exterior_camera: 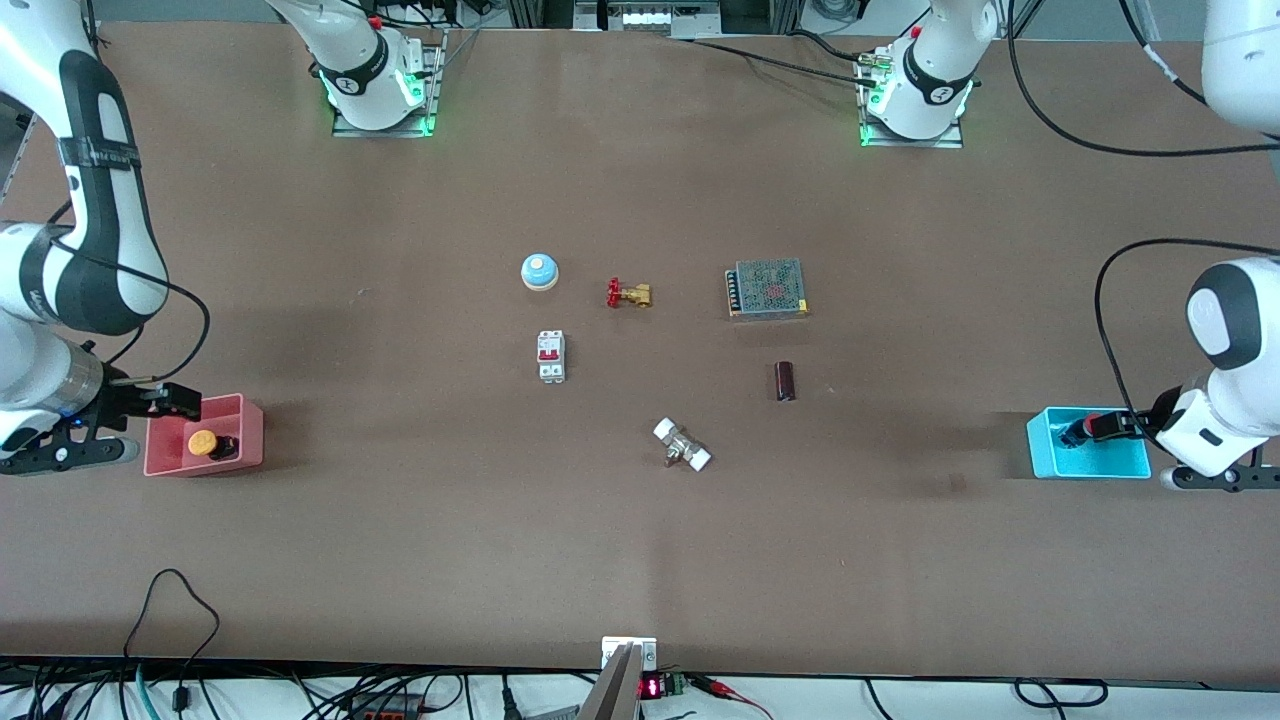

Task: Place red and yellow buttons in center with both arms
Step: 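Move the right gripper to the yellow button while the left gripper reaches the red button, then grasp the yellow button with the right gripper while the left gripper grasps the red button, then lift the red button out of the cyan bin with the left gripper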

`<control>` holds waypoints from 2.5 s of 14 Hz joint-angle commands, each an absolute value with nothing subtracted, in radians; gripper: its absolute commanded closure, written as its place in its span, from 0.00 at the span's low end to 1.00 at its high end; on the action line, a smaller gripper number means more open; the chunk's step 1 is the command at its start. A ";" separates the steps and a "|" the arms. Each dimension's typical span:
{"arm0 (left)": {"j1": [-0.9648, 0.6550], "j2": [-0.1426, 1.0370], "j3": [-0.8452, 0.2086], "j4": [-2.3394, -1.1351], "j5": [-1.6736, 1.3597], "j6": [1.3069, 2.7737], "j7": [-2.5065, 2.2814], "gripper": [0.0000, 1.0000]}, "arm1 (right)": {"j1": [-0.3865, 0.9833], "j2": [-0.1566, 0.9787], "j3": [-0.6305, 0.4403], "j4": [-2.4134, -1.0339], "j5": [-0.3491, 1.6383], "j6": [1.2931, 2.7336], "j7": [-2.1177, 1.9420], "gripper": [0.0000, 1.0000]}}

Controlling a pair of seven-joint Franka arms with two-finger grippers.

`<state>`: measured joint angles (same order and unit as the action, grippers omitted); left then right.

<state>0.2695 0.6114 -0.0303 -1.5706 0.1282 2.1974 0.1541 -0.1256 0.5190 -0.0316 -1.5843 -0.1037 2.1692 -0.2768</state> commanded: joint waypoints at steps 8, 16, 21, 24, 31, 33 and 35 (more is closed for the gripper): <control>0.307 0.690 -0.048 -1.608 0.057 2.238 0.210 0.00 | -0.163 0.558 -0.018 -1.698 -0.112 2.416 -0.305 0.00; 0.339 0.718 -0.049 -1.609 0.057 2.275 0.259 0.51 | -0.169 0.600 -0.015 -1.697 -0.109 2.444 -0.385 0.00; 0.327 0.712 -0.051 -1.606 0.058 2.267 0.259 0.74 | -0.172 0.624 -0.011 -1.695 -0.107 2.467 -0.387 0.00; 0.316 0.675 -0.054 -1.592 0.063 2.241 0.256 0.74 | -0.176 0.630 -0.009 -1.694 -0.107 2.474 -0.387 0.00; 0.158 0.566 -0.061 -1.414 0.075 1.864 0.221 0.73 | -0.184 0.643 -0.009 -1.694 -0.092 2.480 -0.391 0.00; 0.106 0.551 -0.083 -1.423 0.060 1.759 0.193 0.74 | -0.184 0.647 -0.009 -1.694 -0.092 2.491 -0.391 0.00; 0.101 0.555 -0.151 -1.466 0.039 1.733 0.143 0.79 | -0.184 0.650 -0.009 -1.694 -0.091 2.496 -0.391 0.00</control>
